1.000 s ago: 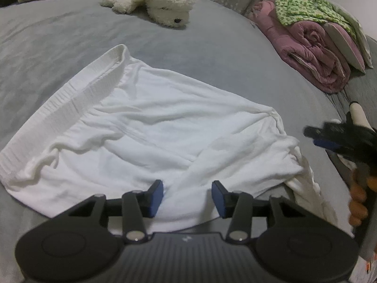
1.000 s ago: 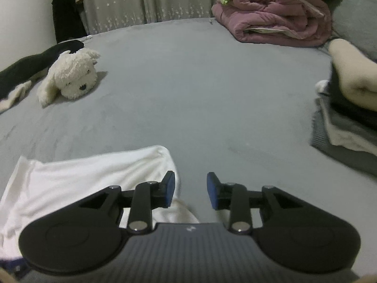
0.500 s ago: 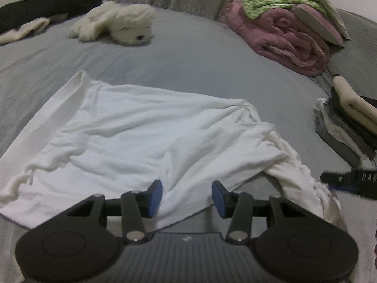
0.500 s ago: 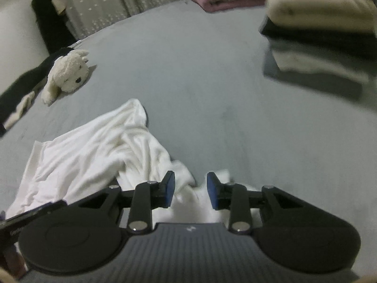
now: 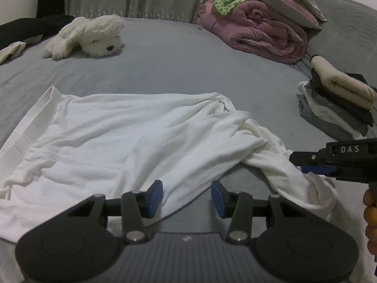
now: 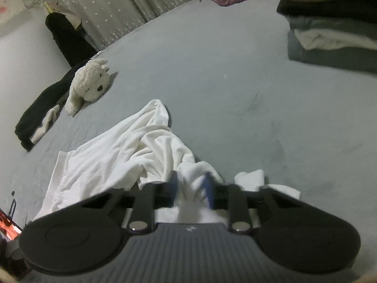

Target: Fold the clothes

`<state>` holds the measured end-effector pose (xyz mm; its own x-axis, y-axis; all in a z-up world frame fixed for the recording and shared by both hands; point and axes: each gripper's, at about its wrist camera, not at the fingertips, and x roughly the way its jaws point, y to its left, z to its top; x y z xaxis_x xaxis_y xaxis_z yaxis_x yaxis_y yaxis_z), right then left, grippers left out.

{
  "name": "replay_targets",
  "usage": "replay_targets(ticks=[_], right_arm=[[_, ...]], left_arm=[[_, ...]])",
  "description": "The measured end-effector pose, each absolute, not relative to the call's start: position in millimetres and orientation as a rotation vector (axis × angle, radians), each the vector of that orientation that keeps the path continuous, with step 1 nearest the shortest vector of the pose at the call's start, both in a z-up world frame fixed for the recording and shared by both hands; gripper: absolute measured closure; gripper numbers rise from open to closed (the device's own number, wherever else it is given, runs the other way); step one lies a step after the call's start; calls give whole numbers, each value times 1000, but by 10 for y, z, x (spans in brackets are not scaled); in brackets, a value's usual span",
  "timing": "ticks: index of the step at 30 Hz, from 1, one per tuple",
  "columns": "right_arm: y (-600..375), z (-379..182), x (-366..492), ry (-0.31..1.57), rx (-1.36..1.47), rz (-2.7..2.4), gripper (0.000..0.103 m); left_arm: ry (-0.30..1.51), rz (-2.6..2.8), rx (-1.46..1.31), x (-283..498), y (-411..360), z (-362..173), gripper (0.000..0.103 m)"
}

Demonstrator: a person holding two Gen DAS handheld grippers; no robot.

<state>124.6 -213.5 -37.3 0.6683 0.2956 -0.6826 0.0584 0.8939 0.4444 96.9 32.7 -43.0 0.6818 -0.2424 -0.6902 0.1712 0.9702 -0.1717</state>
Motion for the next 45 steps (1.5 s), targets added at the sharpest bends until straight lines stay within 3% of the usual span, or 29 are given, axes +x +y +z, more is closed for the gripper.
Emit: replay_targets(ticks=[3,5,14,29,45], right_arm=[[-2160,-313,1182,797,460,156,98],[-2181,-222,1114,760,444,179,99],[-2246,191,661,617,403,279,99],[-2324,677,426,403,399,254,99],[-2141,1066,2,351,364,387,99]], left_arm=[[770,-219,-40,960,319,-445,96],[750,-217,-22,928,334,-426,99],[636,-179,-26,690,525,-185,101],[604,-134,-150,404,1062,28,101],[606,-170,-162,266,1285,105,101]])
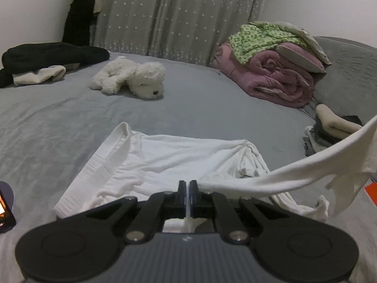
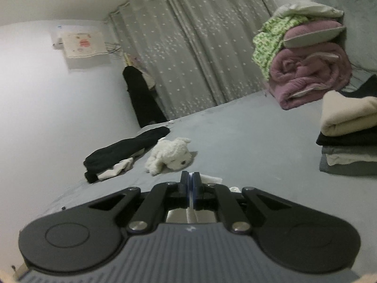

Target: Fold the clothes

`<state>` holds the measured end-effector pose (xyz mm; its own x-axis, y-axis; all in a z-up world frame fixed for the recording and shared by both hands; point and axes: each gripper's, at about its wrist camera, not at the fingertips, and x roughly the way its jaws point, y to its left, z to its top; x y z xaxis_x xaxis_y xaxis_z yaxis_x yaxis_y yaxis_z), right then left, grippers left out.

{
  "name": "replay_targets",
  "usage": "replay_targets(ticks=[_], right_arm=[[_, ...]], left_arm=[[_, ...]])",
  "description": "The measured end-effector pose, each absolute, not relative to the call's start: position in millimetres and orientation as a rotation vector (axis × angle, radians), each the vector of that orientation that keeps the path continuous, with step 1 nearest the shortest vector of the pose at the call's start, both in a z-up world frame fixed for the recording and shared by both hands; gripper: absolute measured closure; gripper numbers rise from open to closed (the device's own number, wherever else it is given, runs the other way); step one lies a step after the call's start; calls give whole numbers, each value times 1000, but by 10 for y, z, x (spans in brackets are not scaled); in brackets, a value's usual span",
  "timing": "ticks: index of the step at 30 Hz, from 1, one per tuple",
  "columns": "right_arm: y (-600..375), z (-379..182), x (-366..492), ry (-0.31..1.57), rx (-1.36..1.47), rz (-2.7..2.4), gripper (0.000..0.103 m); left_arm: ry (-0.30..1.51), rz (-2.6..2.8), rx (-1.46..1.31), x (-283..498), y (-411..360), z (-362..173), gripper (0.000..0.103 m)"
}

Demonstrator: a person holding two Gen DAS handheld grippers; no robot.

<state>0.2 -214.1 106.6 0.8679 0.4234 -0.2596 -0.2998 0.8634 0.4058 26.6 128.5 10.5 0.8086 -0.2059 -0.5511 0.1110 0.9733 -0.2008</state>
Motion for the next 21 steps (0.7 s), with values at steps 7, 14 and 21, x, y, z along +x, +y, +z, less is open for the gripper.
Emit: replay_targets(ticks=[7,14,21], right_arm=[[-2076,836,111,536,297,410,99],[-2015,339,374,745,246,380,89],[-2070,135,605,795,271,295,66]], left_arm=[[707,-185,-110,274,1199,-52,101],[810,-225,-72,330,1062,-233,95],[829,-230,-73,361,976,-282,68]])
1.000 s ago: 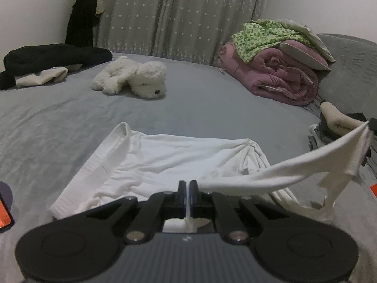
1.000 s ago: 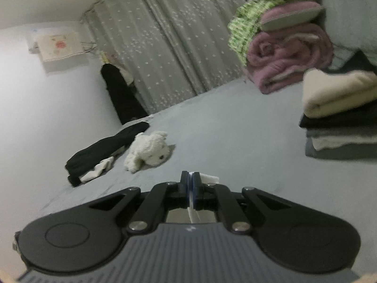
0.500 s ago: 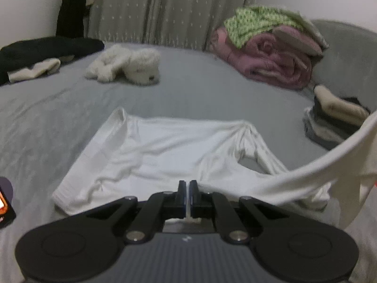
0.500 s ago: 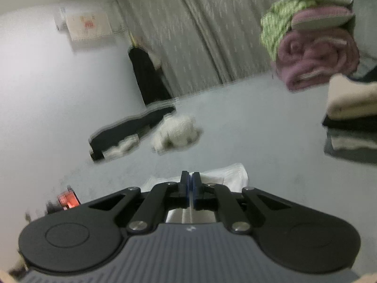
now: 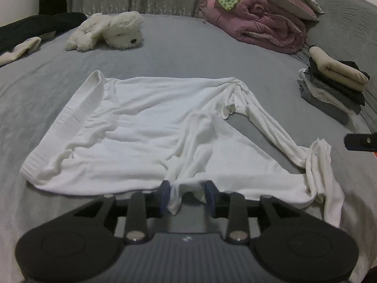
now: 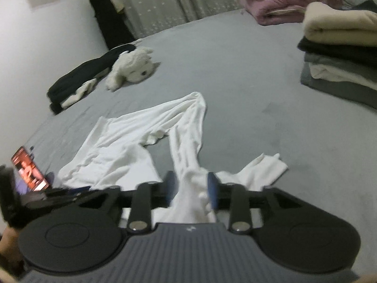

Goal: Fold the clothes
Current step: 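Lay the garment edge down with the left gripper while the right gripper grasps a leg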

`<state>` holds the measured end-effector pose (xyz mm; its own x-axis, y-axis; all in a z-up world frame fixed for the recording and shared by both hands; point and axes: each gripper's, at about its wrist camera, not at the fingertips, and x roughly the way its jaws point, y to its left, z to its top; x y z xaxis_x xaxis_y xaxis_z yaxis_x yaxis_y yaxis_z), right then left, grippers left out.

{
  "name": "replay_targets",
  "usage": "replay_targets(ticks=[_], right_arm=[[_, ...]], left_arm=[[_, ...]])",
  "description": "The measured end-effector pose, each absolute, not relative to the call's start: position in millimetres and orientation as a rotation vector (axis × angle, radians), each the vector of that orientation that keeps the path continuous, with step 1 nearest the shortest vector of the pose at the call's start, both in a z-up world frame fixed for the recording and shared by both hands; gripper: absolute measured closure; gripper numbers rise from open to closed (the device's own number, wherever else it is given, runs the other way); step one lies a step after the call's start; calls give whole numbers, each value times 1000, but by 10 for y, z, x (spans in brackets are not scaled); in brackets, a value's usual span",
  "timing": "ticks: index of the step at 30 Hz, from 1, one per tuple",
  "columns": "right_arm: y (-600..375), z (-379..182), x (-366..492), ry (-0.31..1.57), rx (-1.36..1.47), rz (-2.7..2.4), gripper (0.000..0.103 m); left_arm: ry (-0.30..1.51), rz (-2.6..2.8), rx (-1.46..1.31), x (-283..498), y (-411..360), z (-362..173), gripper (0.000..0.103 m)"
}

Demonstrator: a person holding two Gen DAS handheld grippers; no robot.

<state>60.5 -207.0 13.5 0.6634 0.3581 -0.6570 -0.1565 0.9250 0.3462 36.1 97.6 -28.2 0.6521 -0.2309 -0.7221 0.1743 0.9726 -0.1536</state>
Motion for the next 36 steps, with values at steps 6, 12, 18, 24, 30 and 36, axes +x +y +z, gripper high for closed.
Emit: replay_targets(ticks=[6,12,18,24,30,36], right_arm=[[-1943,-29,804,833,237,257,66],[-1747,-303,1100,881,153,200,66],[-1669,-479,1297,895,129,177,66],[-1508,-509,1343,844,35,147,101],[-1457,-458,1377,780,-33,89,101],[-1586,-261,1463,719,-28,28,101]], left_arm=[[836,-224,-80,441,925,-304,63],[839,-213,-74,522,879,-350,62],[838,-211,-92,582,877,-354,60],[829,-203,-115,658,871,-353,60],[830,-206,-166,748,895,-329,60],[829,-210,-190,833,906,-319,60]])
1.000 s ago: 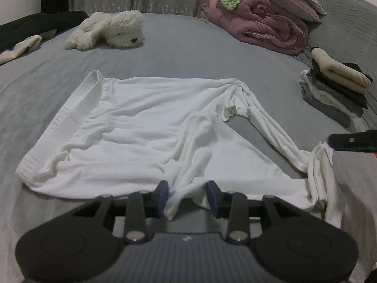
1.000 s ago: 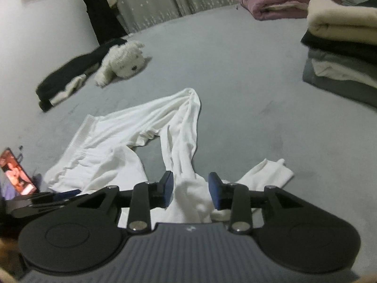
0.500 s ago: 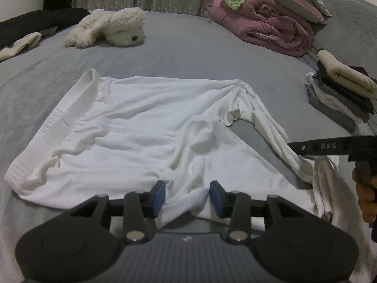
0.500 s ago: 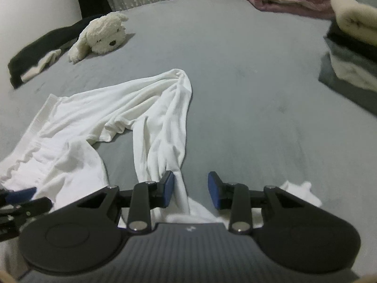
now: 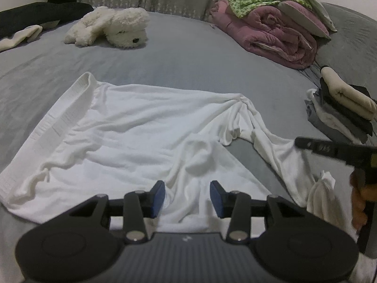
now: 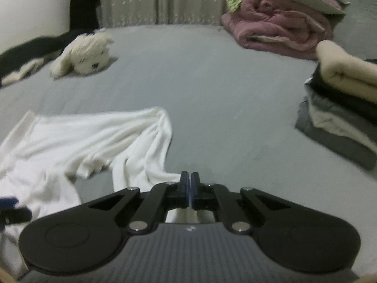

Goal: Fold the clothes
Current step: 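Lay the garment edge down with the left gripper while the right gripper grasps a leg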

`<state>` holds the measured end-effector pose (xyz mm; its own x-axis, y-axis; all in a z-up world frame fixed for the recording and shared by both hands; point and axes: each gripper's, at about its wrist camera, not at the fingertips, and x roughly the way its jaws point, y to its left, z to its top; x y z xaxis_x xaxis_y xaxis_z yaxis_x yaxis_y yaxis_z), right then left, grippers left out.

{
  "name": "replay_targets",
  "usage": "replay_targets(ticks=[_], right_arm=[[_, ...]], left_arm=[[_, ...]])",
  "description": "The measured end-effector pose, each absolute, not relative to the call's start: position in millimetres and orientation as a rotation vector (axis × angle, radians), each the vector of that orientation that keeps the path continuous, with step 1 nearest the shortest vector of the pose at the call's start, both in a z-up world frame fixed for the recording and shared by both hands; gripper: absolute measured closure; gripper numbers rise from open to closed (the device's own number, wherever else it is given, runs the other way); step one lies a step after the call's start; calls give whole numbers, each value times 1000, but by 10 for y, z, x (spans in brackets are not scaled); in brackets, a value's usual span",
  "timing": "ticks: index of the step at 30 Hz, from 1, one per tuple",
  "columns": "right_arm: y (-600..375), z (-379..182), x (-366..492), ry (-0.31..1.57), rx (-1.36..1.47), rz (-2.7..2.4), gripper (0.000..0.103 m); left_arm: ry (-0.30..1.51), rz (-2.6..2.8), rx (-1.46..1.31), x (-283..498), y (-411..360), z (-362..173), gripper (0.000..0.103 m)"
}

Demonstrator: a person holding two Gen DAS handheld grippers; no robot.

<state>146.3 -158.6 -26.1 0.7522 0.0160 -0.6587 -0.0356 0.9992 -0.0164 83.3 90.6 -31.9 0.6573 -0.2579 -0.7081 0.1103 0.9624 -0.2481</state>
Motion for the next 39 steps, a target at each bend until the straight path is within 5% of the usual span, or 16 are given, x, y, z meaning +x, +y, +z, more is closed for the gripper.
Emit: replay_targets(ticks=[12,15,17,18,19,25,27,28,39], right_arm=[[-1716,-18,1690,716,27,0,98],[-1733,-81,1729,753,43,16,89],[-1727,-132,1743,780,43,23,72],[-1717,-168,1738,789,38,27,56],[-1706,-204,1733,799,32,32,52],[-1629,-479,1759,879,-29,44,53],[-1610,-486,1795,878,-50,43,73],[-1597,-472,1824,877,-65,40,94],[-1594,-125,2322,750,-233,-122,94]], left_arm=[[837,-202,-248,922,905,-311,60],[837,-209,-247,931,886,-308,60],[837,-211,-246,939,884,-305,60],[837,-210,-247,943,888,-307,60],[837,-208,-250,948,894,-310,60],[839,-204,-256,967,904,-309,60],[839,-205,-256,966,912,-305,60],[839,-205,-257,966,919,-305,60],[823,-185,-285,980,1048,-259,60]])
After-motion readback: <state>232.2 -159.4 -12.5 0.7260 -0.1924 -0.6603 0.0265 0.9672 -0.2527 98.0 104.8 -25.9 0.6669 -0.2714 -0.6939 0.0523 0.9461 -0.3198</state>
